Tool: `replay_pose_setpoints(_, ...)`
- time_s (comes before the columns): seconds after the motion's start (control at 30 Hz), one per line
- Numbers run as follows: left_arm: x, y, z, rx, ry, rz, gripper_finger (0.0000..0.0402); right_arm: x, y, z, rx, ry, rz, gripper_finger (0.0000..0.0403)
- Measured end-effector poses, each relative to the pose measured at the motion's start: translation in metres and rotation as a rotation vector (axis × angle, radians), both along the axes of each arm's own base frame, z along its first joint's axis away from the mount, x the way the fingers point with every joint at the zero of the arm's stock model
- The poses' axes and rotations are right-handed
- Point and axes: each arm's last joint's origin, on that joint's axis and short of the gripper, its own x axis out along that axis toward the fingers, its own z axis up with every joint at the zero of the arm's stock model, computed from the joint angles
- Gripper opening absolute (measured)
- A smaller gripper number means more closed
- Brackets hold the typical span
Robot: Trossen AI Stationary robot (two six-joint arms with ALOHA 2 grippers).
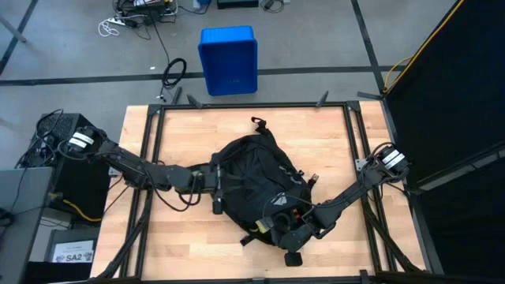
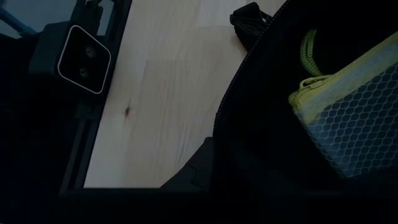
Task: Unpack backpack
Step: Open the black backpack
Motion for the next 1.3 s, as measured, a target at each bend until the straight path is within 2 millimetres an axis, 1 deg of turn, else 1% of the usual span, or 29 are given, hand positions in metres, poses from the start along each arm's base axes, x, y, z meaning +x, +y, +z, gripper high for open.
replay_pose_setpoints(0.1, 0.005, -0.004, 0.007, 0.013, 0.046, -0.006, 0.0108, 0.000, 0.000, 0.000, 0.000, 0.000, 0.000, 0.0003)
replay_pose_setpoints(0.17, 0.008, -0.006, 0.009, 0.013, 0.054, -0.012, 0.0129, 0.000, 0.000, 0.000, 0.000, -0.001, 0.000, 0.0004)
replay_pose_setpoints(0.37, 0.021, -0.013, 0.001, 0.015, 0.089, 0.001, 0.0194, 0.002, -0.002, 0.000, 0.001, -0.002, -0.007, 0.0006)
replay_pose_setpoints(0.5, 0.029, -0.014, -0.002, 0.014, 0.101, 0.041, 0.0220, 0.002, -0.002, 0.000, 0.003, -0.005, -0.008, 0.0004)
replay_pose_setpoints(0.77, 0.040, -0.019, -0.004, 0.021, 0.114, 0.043, 0.0229, 0.003, -0.003, 0.001, 0.004, -0.007, -0.010, 0.0006)
replay_pose_setpoints(1.0, 0.041, -0.020, -0.006, 0.023, 0.128, 0.037, 0.0229, 0.003, -0.003, 0.001, 0.003, -0.008, -0.011, 0.0004)
replay_pose_setpoints(1.17, 0.037, -0.035, -0.006, -0.004, 0.125, -0.050, 0.0230, 0.004, -0.005, 0.001, 0.005, -0.010, -0.018, 0.0008)
replay_pose_setpoints(1.3, 0.030, -0.051, -0.006, -0.019, 0.124, -0.116, 0.0229, 0.006, -0.007, 0.001, 0.008, -0.011, -0.025, 0.0005)
